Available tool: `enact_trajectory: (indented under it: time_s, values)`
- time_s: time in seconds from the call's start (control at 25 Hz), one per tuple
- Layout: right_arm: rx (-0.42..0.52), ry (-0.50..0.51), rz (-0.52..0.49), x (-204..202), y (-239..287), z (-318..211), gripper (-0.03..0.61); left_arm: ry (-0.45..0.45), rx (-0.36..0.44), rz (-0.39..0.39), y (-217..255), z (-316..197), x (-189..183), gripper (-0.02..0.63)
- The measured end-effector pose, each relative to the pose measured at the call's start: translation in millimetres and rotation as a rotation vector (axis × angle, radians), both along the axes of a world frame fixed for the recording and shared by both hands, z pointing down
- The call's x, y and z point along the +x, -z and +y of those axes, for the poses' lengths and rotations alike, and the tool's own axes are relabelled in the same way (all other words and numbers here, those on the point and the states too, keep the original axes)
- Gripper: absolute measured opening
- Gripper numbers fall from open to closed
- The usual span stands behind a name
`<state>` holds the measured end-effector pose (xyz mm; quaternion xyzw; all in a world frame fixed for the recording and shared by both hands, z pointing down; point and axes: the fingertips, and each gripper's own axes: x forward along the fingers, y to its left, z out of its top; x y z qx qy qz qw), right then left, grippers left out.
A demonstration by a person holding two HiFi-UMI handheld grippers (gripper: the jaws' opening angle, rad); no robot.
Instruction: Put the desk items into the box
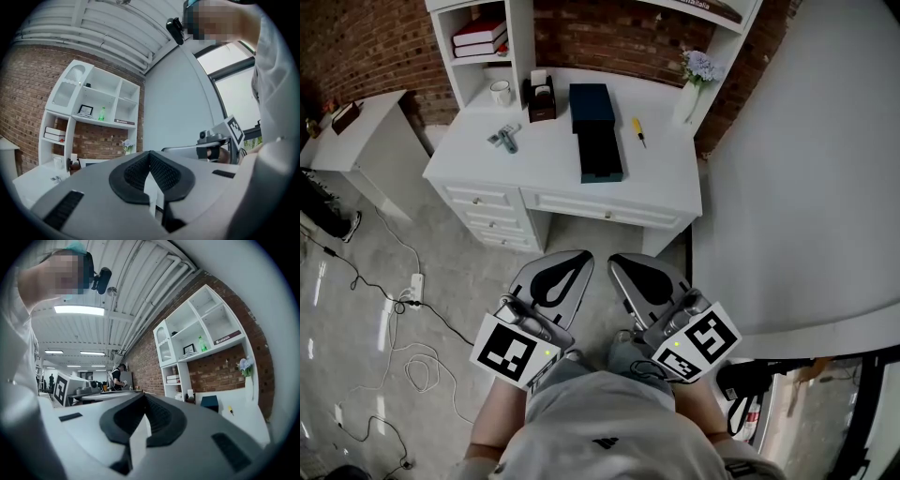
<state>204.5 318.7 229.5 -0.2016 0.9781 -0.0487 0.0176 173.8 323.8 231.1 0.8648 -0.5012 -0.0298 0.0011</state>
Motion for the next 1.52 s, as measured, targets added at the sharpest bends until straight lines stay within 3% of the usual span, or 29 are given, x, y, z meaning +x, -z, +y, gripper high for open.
enact_trajectory:
  time_s: [0.28,0.52,1.2,1.52]
  values:
    - [0.005,-0.086,0.012,11,-6,-24,0.008,-0.015,-0.006,0.011,-12,-18,-3,0.011]
    - [-0.02,-0.093,0.016,15,-11,-73,0.008,0.004,-0.006,0.016,-14,-61,-8,0.011]
    - [-0.031,0.029,0.04,30,-8,-253,0.008,0.097,0.0,0.02,-2,-236,15,0.011]
    - [-0.053,0.072,0.047,45,-16,-309,0.008,0.131,0.021,-0.003,1,-288,34,0.011]
